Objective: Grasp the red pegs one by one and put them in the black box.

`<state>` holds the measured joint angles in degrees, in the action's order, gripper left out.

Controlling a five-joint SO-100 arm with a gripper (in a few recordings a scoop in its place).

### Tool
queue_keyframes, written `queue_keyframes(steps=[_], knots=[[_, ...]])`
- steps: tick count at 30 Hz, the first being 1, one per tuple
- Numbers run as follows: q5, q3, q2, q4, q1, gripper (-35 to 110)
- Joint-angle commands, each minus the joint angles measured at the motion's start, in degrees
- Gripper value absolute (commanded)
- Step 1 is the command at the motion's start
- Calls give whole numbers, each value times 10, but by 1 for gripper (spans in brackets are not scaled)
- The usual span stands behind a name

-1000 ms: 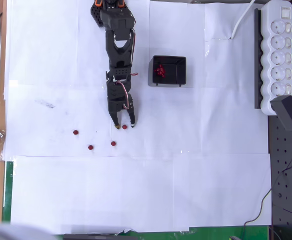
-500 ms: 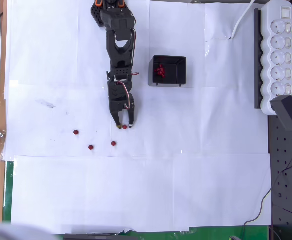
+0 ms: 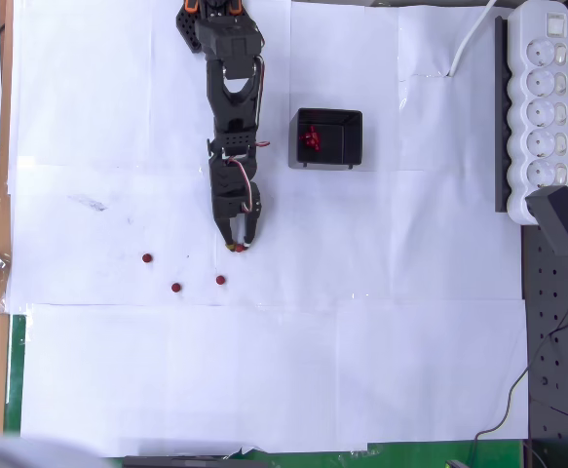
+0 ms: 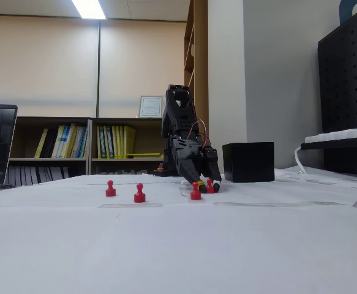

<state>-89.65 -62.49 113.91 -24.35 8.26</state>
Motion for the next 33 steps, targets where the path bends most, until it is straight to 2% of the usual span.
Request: queue_keyframes(steps=[1,3,5,10,17,20,26,33], knots=[[-3,-33,-86,206,2,0],[-9,-117,-133,474,4,0],[-33,-199,-159,670,13,0],[-101,-353,-214,967,65,0],[-227,-655,-231,1262,221,0],[-271,-686,-234,1277,271,0],[-273,-584,-244,1270,345,0],[-273,-424,-227,1124,377,0]])
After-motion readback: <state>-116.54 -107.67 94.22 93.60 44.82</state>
